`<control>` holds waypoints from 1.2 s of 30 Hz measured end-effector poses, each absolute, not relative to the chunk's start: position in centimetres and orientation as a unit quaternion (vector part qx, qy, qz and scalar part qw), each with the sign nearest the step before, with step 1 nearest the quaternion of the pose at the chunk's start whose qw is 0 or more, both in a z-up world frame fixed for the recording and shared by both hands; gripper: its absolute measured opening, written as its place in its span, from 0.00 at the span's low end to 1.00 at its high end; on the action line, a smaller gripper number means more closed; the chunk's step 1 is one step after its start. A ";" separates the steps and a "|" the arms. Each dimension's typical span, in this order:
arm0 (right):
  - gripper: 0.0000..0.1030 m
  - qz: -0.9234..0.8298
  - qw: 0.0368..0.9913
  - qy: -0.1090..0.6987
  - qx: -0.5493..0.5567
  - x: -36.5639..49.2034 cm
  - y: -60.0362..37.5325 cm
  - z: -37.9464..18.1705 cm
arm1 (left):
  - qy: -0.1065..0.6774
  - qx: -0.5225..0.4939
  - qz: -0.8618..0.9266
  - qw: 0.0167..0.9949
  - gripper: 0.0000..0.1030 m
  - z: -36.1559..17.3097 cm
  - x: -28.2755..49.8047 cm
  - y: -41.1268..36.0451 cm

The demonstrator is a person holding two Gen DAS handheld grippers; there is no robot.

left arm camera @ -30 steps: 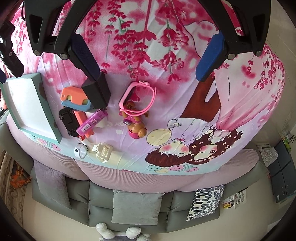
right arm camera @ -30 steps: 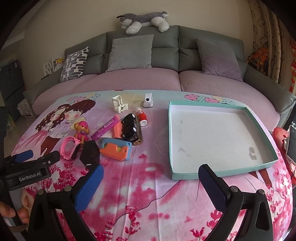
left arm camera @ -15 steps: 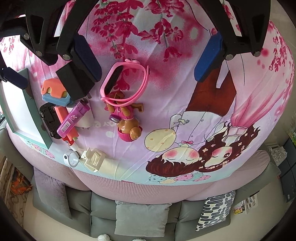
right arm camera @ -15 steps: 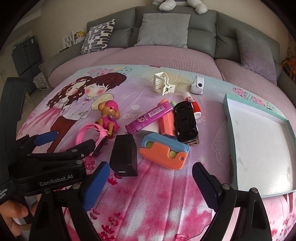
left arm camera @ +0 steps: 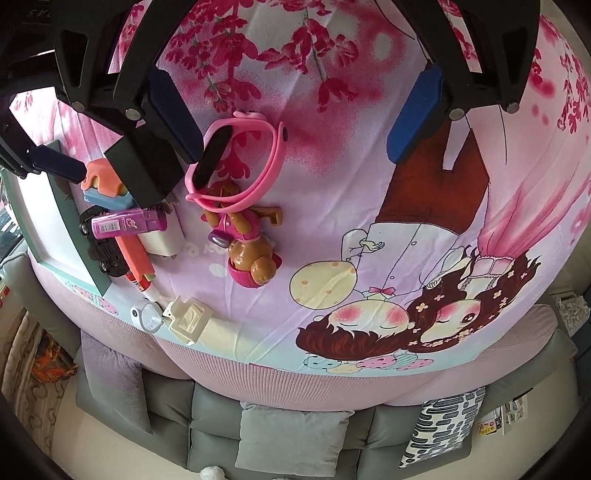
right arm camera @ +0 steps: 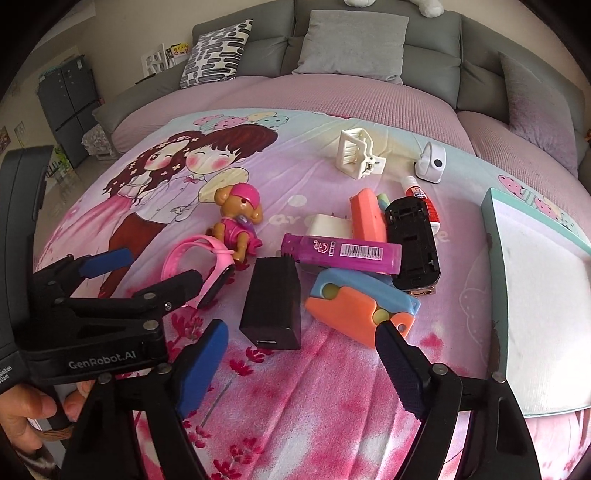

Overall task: Organize rigid objects
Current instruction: 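Reach the right tool to the black charger plug while the left tool reaches the pink watch band, then grasp the black charger plug with the right tool while the left tool grasps the pink watch band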

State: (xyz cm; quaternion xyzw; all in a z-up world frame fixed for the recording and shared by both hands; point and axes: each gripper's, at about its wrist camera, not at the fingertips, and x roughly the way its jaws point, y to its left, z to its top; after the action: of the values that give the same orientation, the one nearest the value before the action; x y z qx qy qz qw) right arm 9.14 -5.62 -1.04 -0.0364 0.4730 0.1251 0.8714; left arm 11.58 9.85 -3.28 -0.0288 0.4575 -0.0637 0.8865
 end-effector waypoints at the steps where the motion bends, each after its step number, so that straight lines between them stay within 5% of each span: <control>1: 0.81 0.128 0.871 0.473 -0.041 9.2 -5.3 -1.1 | 0.457 -0.030 -0.063 0.887 0.96 -3.2 11.6 10.1; 13: 0.60 0.141 0.863 0.483 -0.049 10.2 -3.6 -2.1 | 0.461 -0.032 -0.080 0.883 0.96 -3.4 12.1 10.1; 15: 0.45 0.141 0.863 0.482 -0.051 10.3 -3.5 -2.1 | 0.461 -0.035 -0.083 0.883 0.96 -3.4 12.1 10.1; 18: 0.34 0.141 0.862 0.485 -0.044 10.5 -3.6 -2.3 | 0.460 -0.035 -0.088 0.883 0.96 -3.3 12.0 10.0; 30: 0.32 0.136 0.861 0.490 -0.029 9.6 -5.1 -1.9 | 0.465 -0.024 -0.105 0.879 0.96 -3.4 12.1 7.8; 36: 0.32 0.136 0.861 0.490 -0.022 9.2 -5.7 -1.8 | 0.478 -0.021 -0.107 0.871 0.71 -4.0 12.6 7.2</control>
State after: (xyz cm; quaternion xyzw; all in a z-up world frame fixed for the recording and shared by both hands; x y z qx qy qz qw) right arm 9.23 -5.70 -1.76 -0.0224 0.4899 0.1358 0.8609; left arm 12.63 7.16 -4.04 -0.0206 0.4783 -0.1069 0.8714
